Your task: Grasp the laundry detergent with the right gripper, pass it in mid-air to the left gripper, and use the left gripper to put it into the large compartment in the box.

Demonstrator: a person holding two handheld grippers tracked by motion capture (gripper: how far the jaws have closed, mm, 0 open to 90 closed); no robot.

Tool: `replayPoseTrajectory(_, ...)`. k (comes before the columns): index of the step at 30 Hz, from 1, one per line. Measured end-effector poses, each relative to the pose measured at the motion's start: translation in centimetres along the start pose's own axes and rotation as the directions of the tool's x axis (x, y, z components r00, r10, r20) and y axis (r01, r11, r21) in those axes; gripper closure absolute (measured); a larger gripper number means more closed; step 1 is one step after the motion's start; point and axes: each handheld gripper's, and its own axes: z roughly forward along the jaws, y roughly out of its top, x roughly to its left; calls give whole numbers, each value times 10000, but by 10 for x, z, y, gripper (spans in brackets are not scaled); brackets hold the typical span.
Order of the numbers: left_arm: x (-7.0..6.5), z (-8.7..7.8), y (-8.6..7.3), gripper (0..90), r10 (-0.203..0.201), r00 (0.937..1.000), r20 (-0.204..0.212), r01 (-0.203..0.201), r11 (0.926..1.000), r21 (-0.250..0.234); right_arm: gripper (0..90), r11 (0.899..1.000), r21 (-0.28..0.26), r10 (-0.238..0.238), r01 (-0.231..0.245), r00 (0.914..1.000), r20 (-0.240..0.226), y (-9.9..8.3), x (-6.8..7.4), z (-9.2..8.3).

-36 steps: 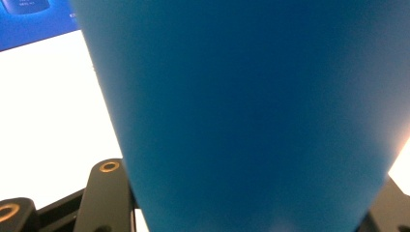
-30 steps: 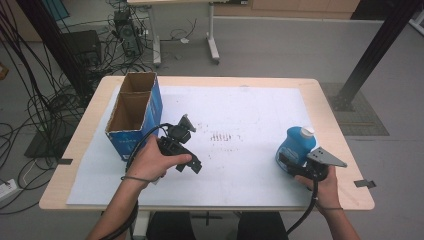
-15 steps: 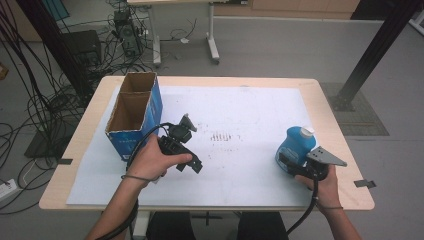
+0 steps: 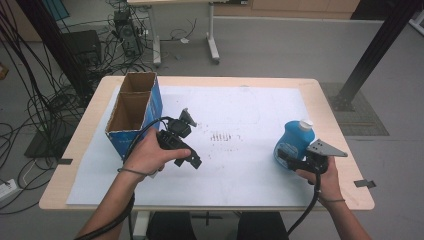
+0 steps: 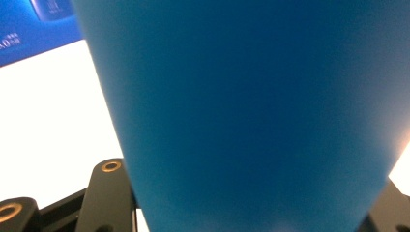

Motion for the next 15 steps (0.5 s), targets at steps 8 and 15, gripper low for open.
replayPoseTrajectory(8,0,-18,1,105,670,9977,-62,-670,9977,45,412,9998,-54,205,-212,9950,-976,28,-5,3)
replayPoseTrajectory(15,1,-37,4,105,1545,9877,240,-1548,9879,127,412,10000,22,-12,16,9834,-1817,51,-4,3)
